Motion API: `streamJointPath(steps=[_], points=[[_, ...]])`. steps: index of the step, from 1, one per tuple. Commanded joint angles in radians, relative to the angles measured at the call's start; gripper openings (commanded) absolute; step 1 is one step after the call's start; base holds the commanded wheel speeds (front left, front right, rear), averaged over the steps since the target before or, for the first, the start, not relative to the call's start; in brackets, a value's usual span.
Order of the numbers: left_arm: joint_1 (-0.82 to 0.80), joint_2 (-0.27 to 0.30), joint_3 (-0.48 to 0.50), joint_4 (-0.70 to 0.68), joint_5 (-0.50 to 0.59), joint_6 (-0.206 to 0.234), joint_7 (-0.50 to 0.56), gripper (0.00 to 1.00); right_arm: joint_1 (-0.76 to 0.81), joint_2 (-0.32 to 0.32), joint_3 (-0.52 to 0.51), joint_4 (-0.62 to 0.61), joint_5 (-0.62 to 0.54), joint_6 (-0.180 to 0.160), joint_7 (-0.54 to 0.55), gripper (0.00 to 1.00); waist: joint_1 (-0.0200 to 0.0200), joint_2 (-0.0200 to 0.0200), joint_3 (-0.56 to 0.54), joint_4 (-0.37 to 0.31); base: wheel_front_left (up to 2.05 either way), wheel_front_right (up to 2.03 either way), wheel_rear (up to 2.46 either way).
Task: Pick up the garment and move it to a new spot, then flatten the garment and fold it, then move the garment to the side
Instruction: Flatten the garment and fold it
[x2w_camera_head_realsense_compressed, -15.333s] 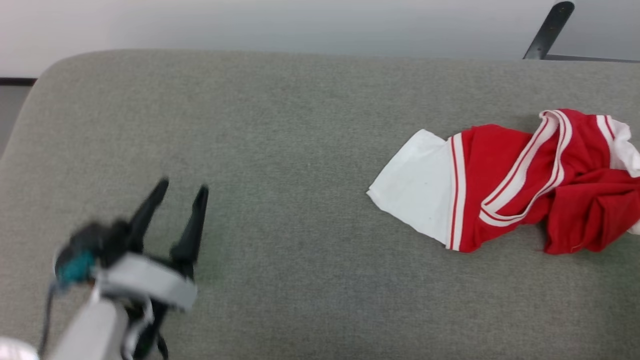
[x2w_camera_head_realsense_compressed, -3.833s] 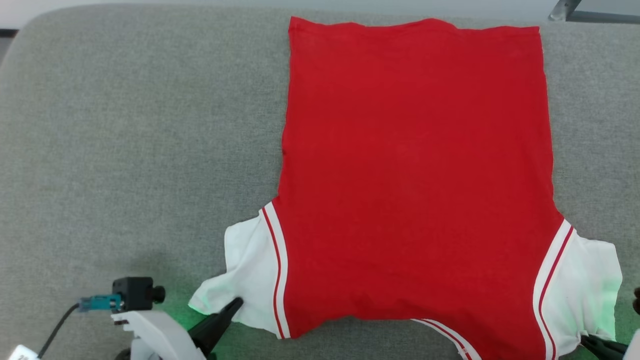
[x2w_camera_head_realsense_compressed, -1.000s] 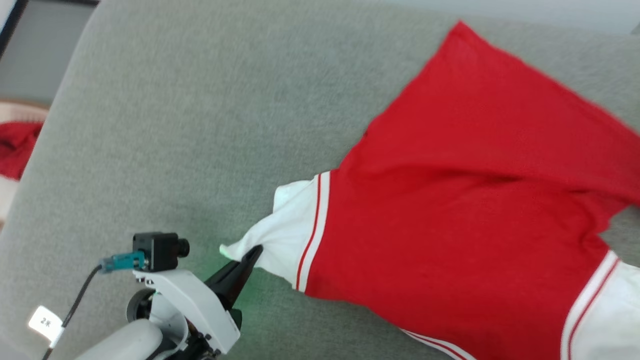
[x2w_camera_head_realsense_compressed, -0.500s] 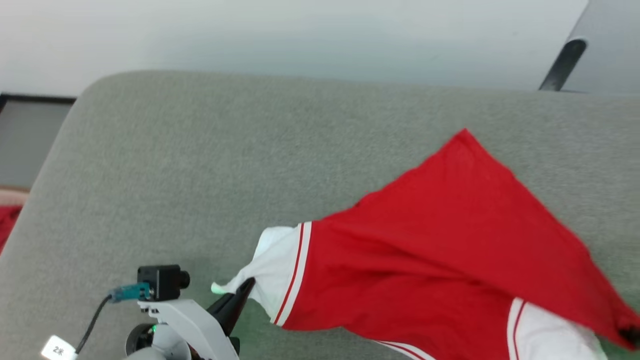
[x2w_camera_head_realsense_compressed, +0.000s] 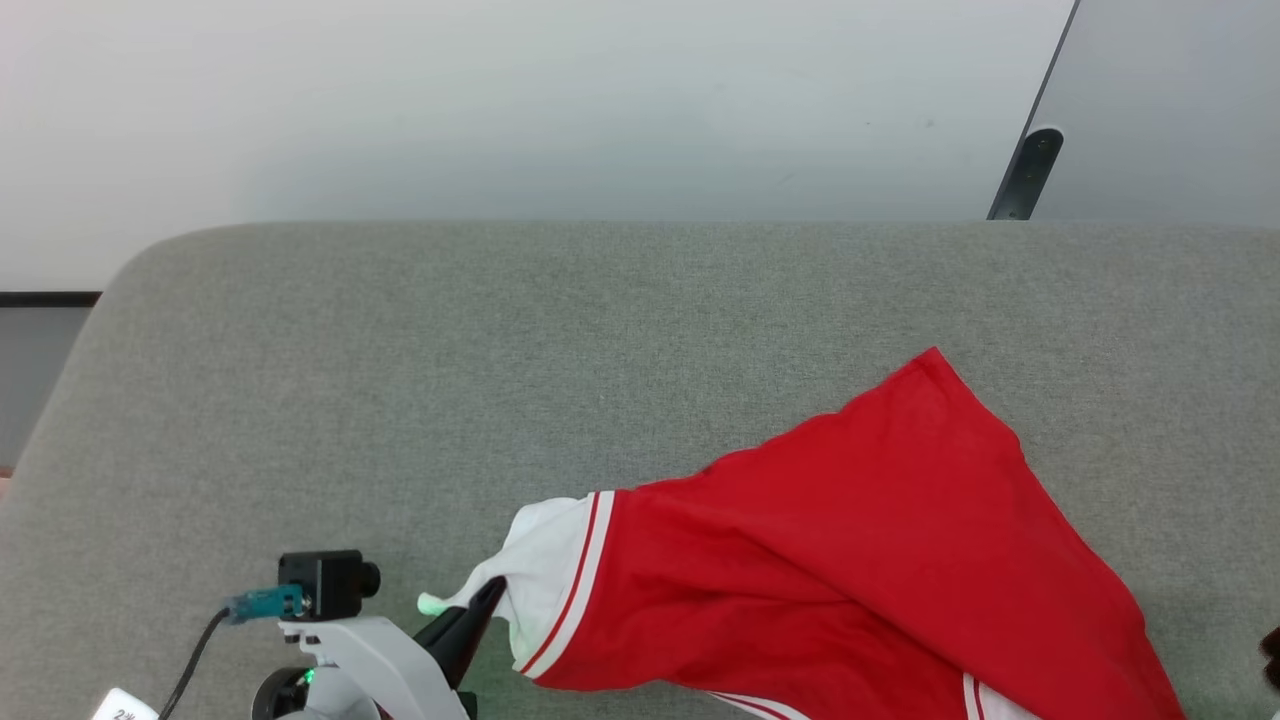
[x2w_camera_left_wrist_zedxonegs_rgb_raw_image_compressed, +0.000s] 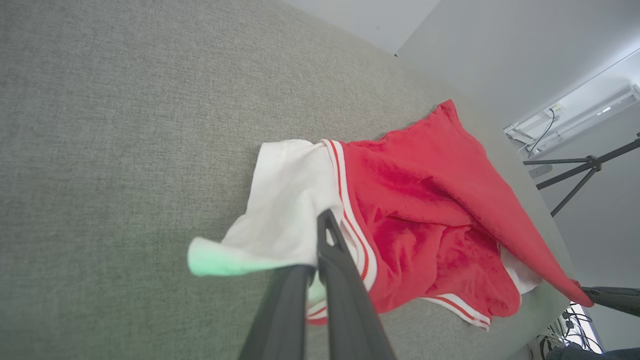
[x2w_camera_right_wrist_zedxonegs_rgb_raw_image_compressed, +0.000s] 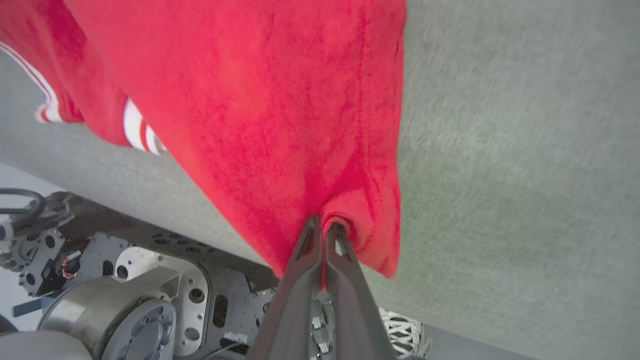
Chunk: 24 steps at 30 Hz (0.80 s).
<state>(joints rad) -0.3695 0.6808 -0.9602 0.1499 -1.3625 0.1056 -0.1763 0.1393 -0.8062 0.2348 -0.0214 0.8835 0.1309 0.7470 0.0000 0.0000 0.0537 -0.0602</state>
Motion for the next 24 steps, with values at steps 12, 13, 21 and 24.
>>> streamJointPath(steps=[12,13,21,24], points=[[-0.011,-0.004,0.006,-0.027,0.031,0.014,-0.023,0.0,-0.11,0.042,-0.197,-0.124,-0.137,0.0,0.044,1.0,0.0,0.0,0.031,0.05,0.0,0.0,0.0],[-0.011,-0.005,0.006,-0.032,0.034,0.018,-0.025,0.0,-0.137,0.044,-0.201,-0.126,-0.138,0.0,0.049,1.0,0.0,0.0,0.035,0.06,0.0,0.0,0.0],[-0.042,-0.024,0.003,-0.076,0.06,0.027,-0.025,0.0,-0.444,0.092,-0.11,0.072,-0.209,0.0,-0.005,1.0,0.0,0.0,0.099,0.157,0.0,0.0,0.0],[-0.059,-0.034,0.0,-0.087,0.07,0.027,-0.023,0.0,-0.559,0.115,-0.054,0.195,-0.246,0.0,-0.034,1.0,0.0,0.0,0.13,0.189,0.0,0.0,0.0]])
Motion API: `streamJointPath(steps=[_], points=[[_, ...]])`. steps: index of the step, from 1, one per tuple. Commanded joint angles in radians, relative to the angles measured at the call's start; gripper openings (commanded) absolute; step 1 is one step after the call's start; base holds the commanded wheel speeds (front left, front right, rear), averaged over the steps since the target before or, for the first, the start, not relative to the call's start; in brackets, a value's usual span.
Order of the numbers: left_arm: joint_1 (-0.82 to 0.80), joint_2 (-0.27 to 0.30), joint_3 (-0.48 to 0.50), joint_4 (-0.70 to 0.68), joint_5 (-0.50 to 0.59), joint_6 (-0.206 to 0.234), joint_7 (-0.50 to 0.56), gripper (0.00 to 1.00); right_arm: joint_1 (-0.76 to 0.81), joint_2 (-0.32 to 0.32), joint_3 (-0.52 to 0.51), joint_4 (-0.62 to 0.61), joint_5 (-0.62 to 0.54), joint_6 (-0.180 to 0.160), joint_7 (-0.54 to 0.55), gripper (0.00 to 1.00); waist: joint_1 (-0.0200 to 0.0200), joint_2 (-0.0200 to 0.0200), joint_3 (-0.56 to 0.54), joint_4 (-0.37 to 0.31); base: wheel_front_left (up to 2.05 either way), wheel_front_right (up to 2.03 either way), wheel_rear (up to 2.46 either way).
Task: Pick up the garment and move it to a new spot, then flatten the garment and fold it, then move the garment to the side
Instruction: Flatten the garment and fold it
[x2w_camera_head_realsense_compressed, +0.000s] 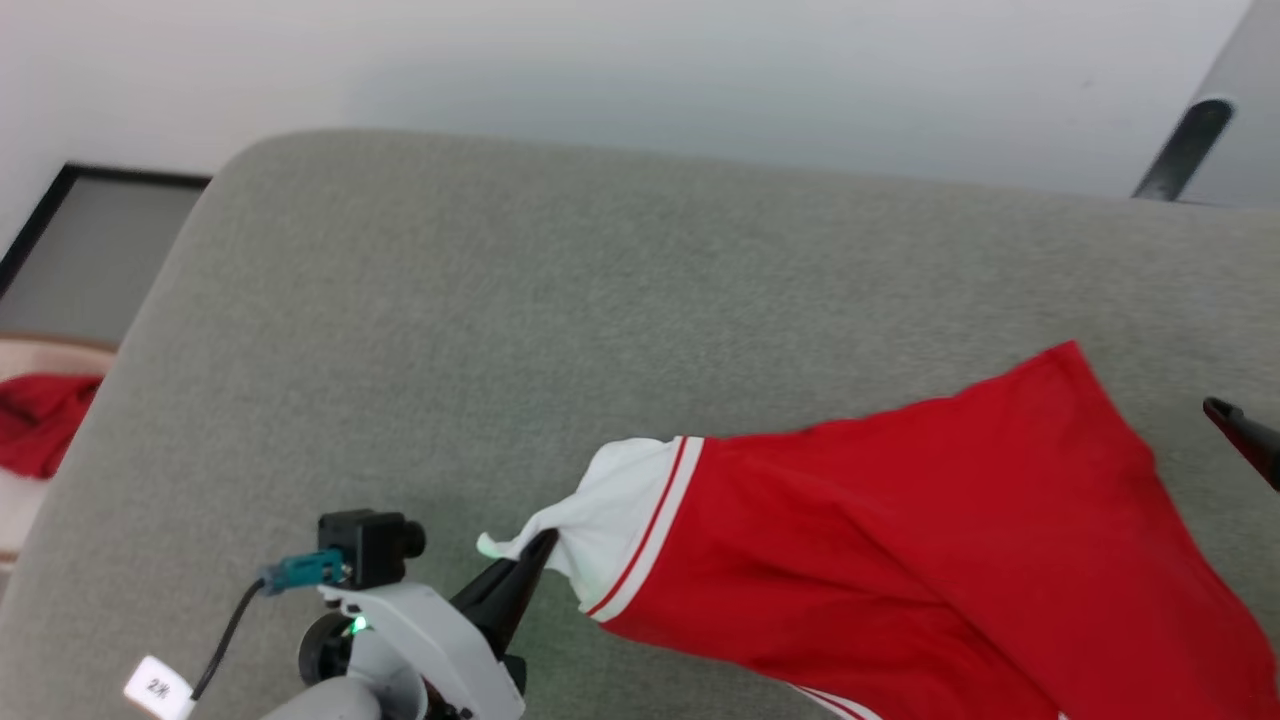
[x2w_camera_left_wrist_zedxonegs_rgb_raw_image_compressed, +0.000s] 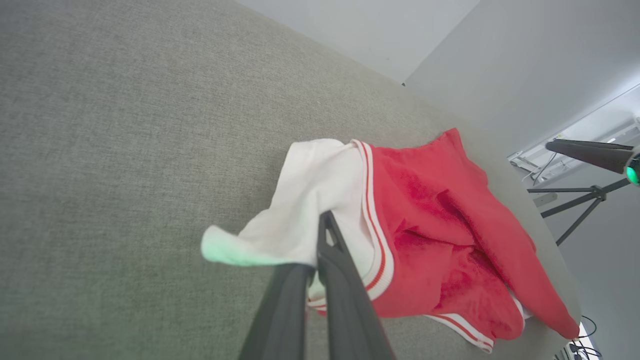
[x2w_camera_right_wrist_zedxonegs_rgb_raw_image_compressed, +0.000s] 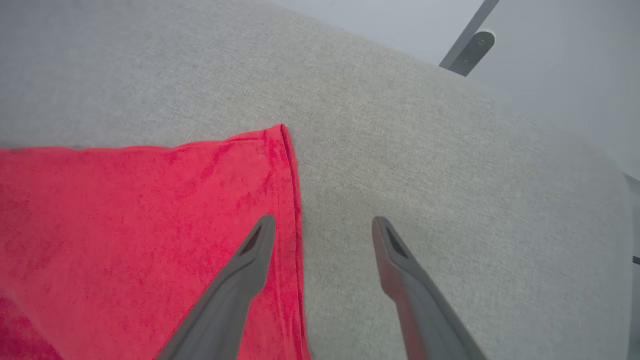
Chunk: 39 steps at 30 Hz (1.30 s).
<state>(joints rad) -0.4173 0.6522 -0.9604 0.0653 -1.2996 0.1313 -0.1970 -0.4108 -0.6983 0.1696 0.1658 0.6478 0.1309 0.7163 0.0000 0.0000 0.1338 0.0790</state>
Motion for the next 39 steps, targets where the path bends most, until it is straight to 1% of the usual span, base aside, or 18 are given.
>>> streamJointPath(steps=[1,6,8,12,16,20,21,22,24,26,30,33,34,35,38,39], points=[[-0.016,-0.008,-0.001,-0.004,0.01,0.001,-0.002,0.0,-0.043,0.01,0.036,0.051,-0.025,0.0,-0.013,1.0,0.0,0.0,0.059,0.06,0.0,0.0,0.0],[-0.045,-0.034,-0.006,-0.008,0.025,-0.007,0.004,0.0,-0.182,0.041,0.118,0.243,-0.012,0.0,-0.069,1.0,0.0,0.0,0.113,0.104,0.0,0.0,0.0],[-0.056,-0.041,-0.006,-0.007,0.031,-0.01,0.003,0.0,-0.22,0.045,0.158,0.296,-0.002,0.0,-0.086,1.0,0.0,0.0,0.129,0.115,0.0,0.0,0.0],[-0.067,-0.049,-0.003,-0.005,0.034,-0.014,-0.004,0.0,-0.274,0.046,0.245,0.379,0.009,0.0,-0.113,1.0,0.0,0.0,0.156,0.124,0.0,0.0,0.0],[-0.076,-0.058,-0.001,-0.002,0.037,-0.014,-0.005,0.0,-0.315,0.046,0.312,0.446,0.022,0.0,-0.147,1.0,0.0,0.0,0.173,0.124,0.0,0.0,0.0],[-0.082,-0.066,0.002,0.003,0.03,-0.024,-0.004,0.0,-0.337,0.045,0.373,0.508,0.042,0.0,-0.174,1.0,0.0,0.0,0.181,0.123,0.0,0.0,0.0],[-0.084,-0.067,0.002,0.005,0.03,-0.026,-0.004,0.0,-0.34,0.047,0.39,0.519,0.05,-0.001,-0.175,0.95,0.0,0.0,0.182,0.123,0.0,0.0,0.0],[-0.086,-0.069,0.003,0.007,0.029,-0.025,-0.004,0.0,-0.344,0.049,0.404,0.531,0.062,-0.001,-0.175,0.52,0.0,0.0,0.182,0.121,0.0,0.0,0.0],[-0.086,-0.071,0.005,0.013,0.026,-0.028,-0.006,0.0,-0.355,0.051,0.432,0.547,0.075,-0.001,-0.178,0.0,0.0,0.0,0.18,0.117,0.0,0.0,0.0],[-0.081,-0.072,0.007,0.018,0.021,-0.035,-0.009,0.0,-0.362,0.05,0.451,0.557,0.096,-0.001,-0.19,0.0,0.0,0.0,0.173,0.112,0.0,0.0,0.0],[-0.074,-0.065,0.012,0.032,0.014,-0.046,-0.011,0.0,-0.398,0.043,0.456,0.569,0.127,-0.001,-0.258,0.0,0.0,0.0,0.141,0.097,0.0,0.0,0.0],[-0.099,-0.053,0.019,0.041,0.016,-0.06,0.001,0.0,-0.423,0.05,0.431,0.587,0.16,-0.001,-0.33,0.0,0.0,0.0,0.107,0.08,0.0,0.0,0.0],[-0.099,-0.053,0.019,0.041,0.016,-0.06,0.001,0.0,-0.423,0.05,0.431,0.587,0.16,-0.001,-0.33,0.0,0.0,0.0,0.107,0.08,0.0,0.0,0.0],[-0.123,-0.043,0.02,0.059,0.028,-0.07,0.016,0.0,-0.429,0.058,0.418,0.611,0.177,-0.001,-0.372,0.0,0.0,0.0,0.078,0.066,0.0,0.0,0.0],[-0.182,-0.041,0.023,0.096,0.038,-0.092,0.042,0.0,-0.444,0.063,0.391,0.648,0.189,-0.001,-0.423,0.0,0.0,0.0,0.037,0.042,0.0,0.0,0.0],[-0.182,-0.041,0.023,0.096,0.038,-0.092,0.042,0.0,-0.444,0.063,0.391,0.648,0.189,-0.001,-0.423,0.0,0.0,0.0,0.037,0.042,0.0,0.0,0.0]])
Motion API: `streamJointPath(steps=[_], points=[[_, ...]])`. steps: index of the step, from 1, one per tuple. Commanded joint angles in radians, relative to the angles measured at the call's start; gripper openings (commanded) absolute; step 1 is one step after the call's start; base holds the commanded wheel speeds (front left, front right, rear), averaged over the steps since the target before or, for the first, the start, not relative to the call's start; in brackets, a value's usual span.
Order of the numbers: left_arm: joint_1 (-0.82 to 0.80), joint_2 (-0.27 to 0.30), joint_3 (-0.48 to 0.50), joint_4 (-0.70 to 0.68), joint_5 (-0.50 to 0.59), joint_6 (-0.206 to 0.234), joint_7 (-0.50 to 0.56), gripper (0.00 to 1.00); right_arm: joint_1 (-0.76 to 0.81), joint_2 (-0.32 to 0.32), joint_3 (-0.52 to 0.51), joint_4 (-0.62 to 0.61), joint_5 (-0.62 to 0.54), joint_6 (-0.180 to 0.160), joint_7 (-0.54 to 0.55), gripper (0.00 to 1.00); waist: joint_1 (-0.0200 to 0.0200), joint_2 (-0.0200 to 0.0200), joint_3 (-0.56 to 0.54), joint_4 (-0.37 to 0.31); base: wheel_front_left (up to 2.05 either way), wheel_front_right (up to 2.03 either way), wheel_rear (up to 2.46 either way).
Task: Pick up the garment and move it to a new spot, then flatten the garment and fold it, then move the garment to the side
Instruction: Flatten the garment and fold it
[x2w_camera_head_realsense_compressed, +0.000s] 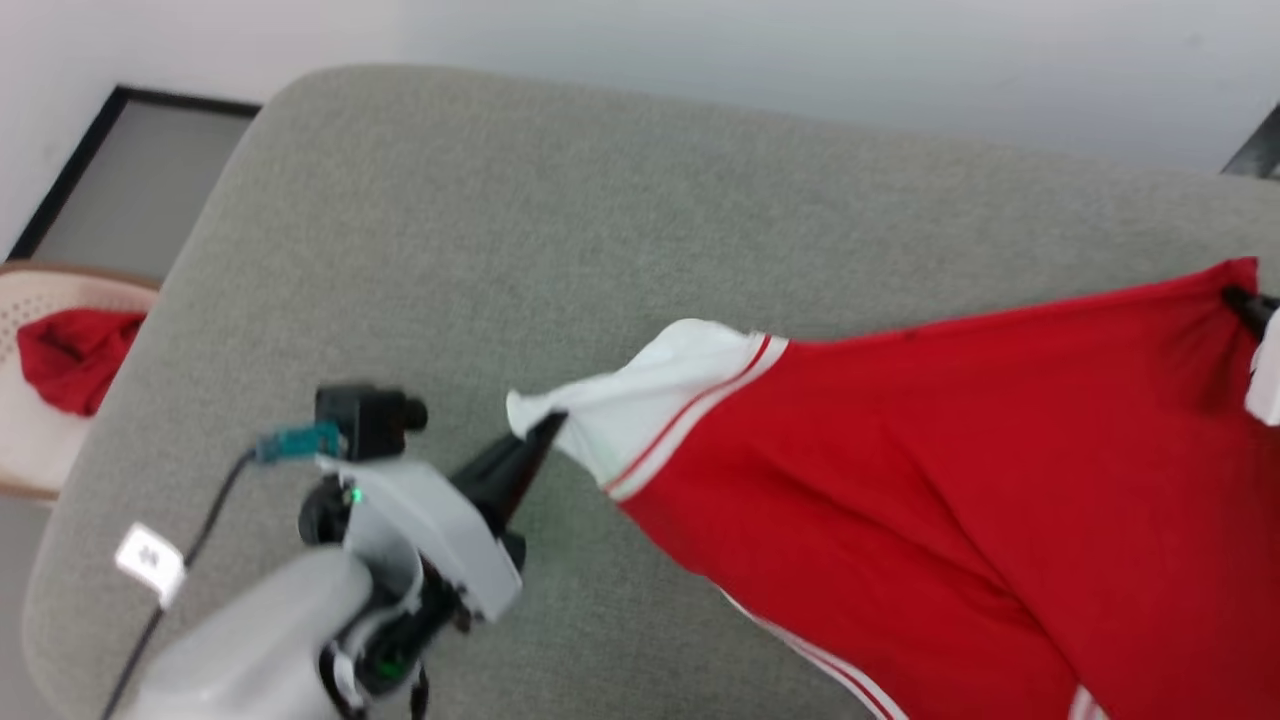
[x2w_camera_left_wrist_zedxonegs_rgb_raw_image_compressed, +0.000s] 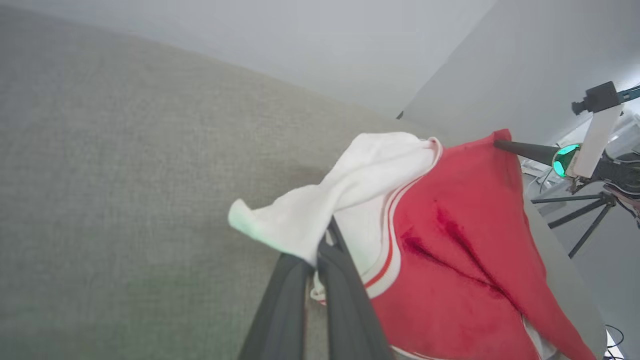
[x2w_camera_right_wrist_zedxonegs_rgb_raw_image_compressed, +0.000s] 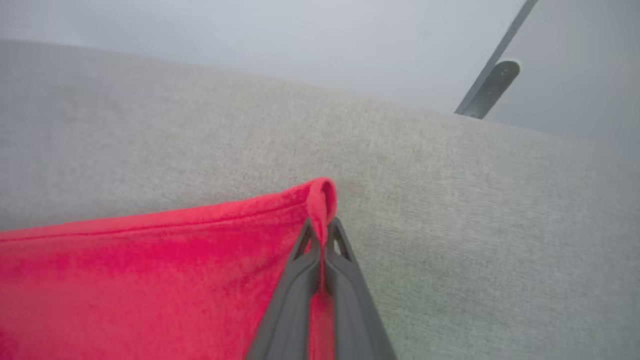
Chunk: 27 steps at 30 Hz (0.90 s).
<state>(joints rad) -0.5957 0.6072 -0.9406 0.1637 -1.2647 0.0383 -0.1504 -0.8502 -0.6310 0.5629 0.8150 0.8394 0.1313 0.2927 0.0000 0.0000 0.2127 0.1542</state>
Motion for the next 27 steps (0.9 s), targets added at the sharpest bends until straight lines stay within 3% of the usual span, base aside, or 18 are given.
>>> streamJointPath(steps=[1,8,13,20,27], points=[[-0.026,0.002,0.005,0.016,0.008,-0.009,0.004,0.0,-0.013,-0.002,-0.012,0.015,0.002,-0.001,-0.017,0.0,0.0,0.0,-0.055,-0.04,0.0,0.0,0.0],[-0.206,-0.07,0.059,0.205,-0.016,-0.103,0.019,0.0,-0.098,0.026,-0.092,0.132,0.004,-0.001,-0.132,0.0,0.0,0.0,-0.098,-0.102,0.0,0.0,0.0],[-0.368,-0.132,0.09,0.371,-0.012,-0.145,0.021,0.0,-0.204,0.041,-0.157,0.208,-0.005,-0.001,-0.23,0.0,0.0,0.0,-0.077,-0.142,0.0,0.0,0.0],[-0.645,-0.187,0.153,0.59,-0.019,-0.163,-0.01,0.0,-0.403,0.064,-0.203,0.284,-0.062,-0.003,-0.372,0.0,0.0,0.0,0.007,-0.187,0.0,0.0,0.0],[-0.916,-0.18,0.218,0.726,0.002,-0.166,-0.089,0.0,-0.615,0.099,-0.248,0.336,-0.111,-0.005,-0.512,0.0,0.0,0.0,0.081,-0.232,0.0,0.0,0.0]])
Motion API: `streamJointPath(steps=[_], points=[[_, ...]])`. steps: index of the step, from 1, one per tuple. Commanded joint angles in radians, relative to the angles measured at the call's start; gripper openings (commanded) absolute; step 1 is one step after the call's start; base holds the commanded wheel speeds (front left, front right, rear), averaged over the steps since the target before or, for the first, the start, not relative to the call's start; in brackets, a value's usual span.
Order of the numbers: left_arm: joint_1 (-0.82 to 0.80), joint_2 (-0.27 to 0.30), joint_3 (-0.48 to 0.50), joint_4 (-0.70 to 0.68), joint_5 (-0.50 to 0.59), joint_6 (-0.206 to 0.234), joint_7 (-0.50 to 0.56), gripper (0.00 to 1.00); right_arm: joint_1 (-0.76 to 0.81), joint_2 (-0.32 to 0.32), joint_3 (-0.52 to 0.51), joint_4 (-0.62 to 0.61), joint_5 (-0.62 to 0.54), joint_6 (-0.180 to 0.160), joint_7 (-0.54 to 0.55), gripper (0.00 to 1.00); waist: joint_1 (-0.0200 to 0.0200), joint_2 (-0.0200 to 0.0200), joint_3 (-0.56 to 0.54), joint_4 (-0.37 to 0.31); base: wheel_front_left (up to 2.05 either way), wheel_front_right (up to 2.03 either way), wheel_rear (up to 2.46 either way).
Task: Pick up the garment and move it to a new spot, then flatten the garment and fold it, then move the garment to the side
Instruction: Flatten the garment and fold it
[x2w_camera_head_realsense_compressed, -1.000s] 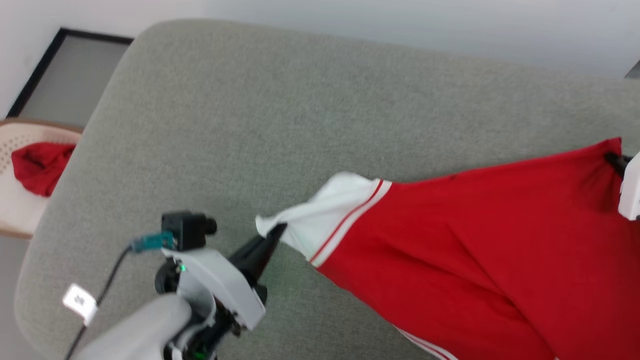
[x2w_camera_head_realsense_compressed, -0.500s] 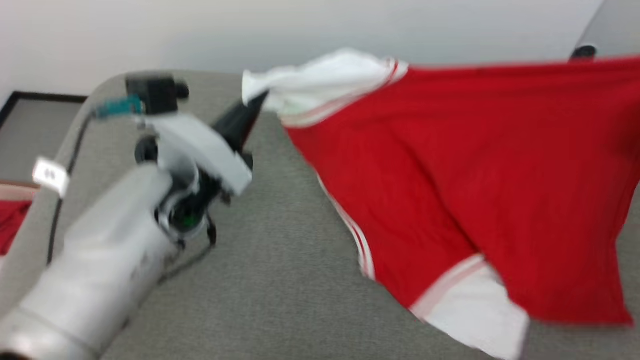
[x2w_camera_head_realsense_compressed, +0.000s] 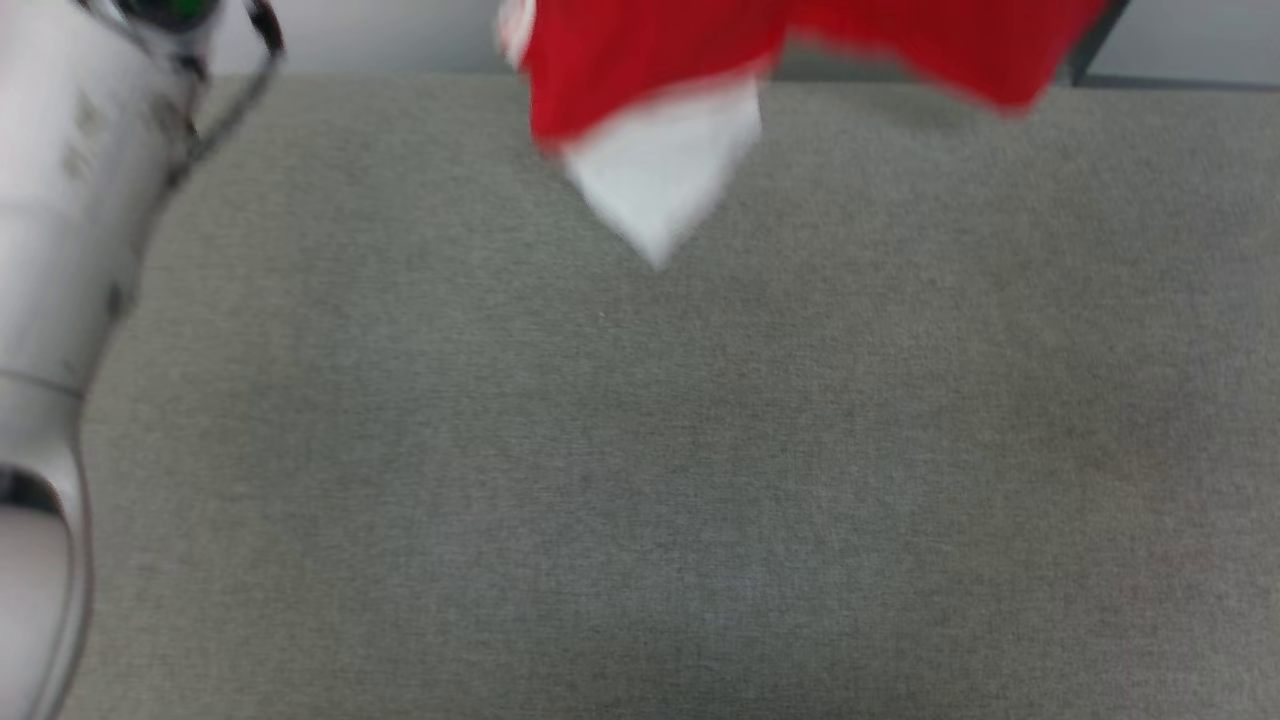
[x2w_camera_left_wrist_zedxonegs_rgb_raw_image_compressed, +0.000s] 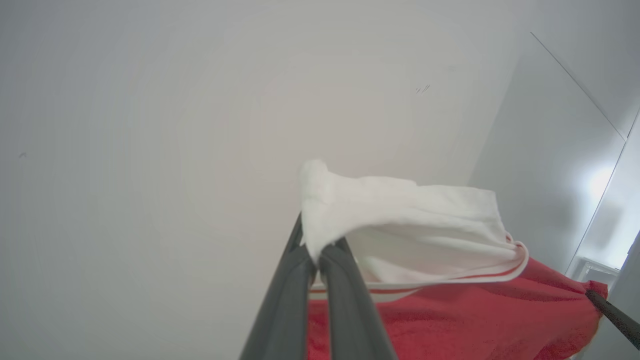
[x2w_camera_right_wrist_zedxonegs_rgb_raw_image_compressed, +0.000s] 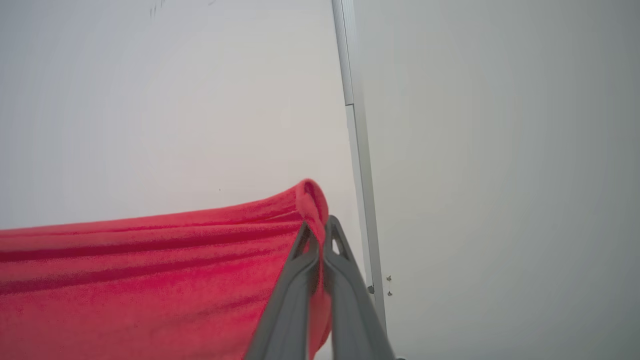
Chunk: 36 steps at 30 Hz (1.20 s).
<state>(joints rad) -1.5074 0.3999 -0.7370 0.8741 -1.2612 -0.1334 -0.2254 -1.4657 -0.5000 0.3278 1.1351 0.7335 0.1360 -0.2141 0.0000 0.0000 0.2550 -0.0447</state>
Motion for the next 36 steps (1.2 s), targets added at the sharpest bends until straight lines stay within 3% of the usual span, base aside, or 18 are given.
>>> streamJointPath(steps=[1,7,15,23,36], points=[[-0.035,0.026,0.023,0.022,-0.004,0.006,-0.021,0.0,-0.021,-0.028,-0.019,0.024,-0.009,-0.01,-0.013,0.0,0.0,0.0,0.045,-0.035,0.0,0.0,0.0],[-0.054,0.006,0.003,0.005,-0.041,0.005,-0.008,0.0,-0.043,-0.002,0.016,0.033,-0.026,-0.009,-0.016,0.0,0.0,0.0,0.052,-0.032,0.0,0.0,0.0],[0.203,0.023,-0.076,-0.12,-0.112,0.004,-0.005,0.0,0.19,-0.009,0.137,-0.112,0.058,-0.006,0.015,0.0,0.0,0.0,0.029,-0.018,0.0,0.0,0.0],[0.504,0.065,-0.055,-0.275,-0.149,0.004,-0.039,0.0,0.486,-0.133,0.246,-0.345,0.211,-0.006,0.033,0.0,0.0,0.0,-0.013,-0.003,0.0,0.0,0.0],[1.119,0.125,0.162,-0.604,0.081,0.004,-0.041,0.0,0.919,-0.293,0.333,-0.607,0.351,-0.006,0.044,0.0,0.0,0.0,-0.201,-0.026,0.0,0.0,0.0]])
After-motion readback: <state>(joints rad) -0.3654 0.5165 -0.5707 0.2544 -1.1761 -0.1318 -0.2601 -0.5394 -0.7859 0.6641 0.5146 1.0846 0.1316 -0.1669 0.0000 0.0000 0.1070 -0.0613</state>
